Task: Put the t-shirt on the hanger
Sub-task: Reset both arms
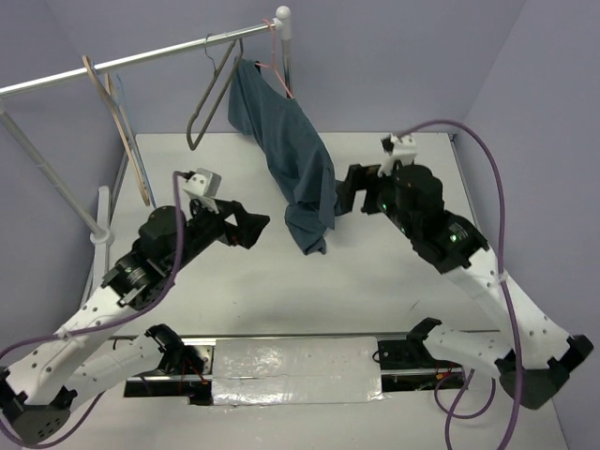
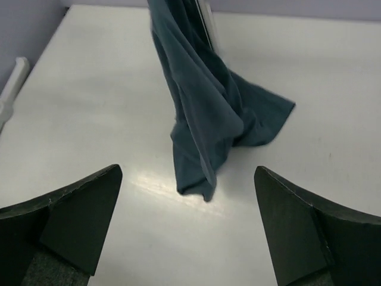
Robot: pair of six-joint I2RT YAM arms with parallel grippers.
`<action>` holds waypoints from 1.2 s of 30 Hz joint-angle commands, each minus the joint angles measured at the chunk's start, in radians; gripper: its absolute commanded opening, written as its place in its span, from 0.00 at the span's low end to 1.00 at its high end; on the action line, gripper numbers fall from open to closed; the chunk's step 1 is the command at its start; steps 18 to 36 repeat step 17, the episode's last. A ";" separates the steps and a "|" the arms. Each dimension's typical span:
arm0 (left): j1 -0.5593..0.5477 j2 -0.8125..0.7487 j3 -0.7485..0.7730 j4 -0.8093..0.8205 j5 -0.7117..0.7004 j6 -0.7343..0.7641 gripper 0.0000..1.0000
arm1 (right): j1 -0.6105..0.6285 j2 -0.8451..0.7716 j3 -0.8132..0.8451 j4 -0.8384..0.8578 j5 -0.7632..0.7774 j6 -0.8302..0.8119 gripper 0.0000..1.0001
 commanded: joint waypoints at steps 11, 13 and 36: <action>0.004 -0.008 -0.153 0.269 -0.027 0.034 0.99 | 0.008 -0.358 -0.419 0.205 -0.086 0.059 1.00; 0.004 -0.031 -0.173 0.276 -0.029 0.037 0.99 | 0.008 -0.377 -0.446 0.234 -0.092 0.058 0.99; 0.002 -0.041 -0.184 0.279 -0.029 0.037 0.99 | 0.008 -0.382 -0.465 0.257 -0.114 0.054 1.00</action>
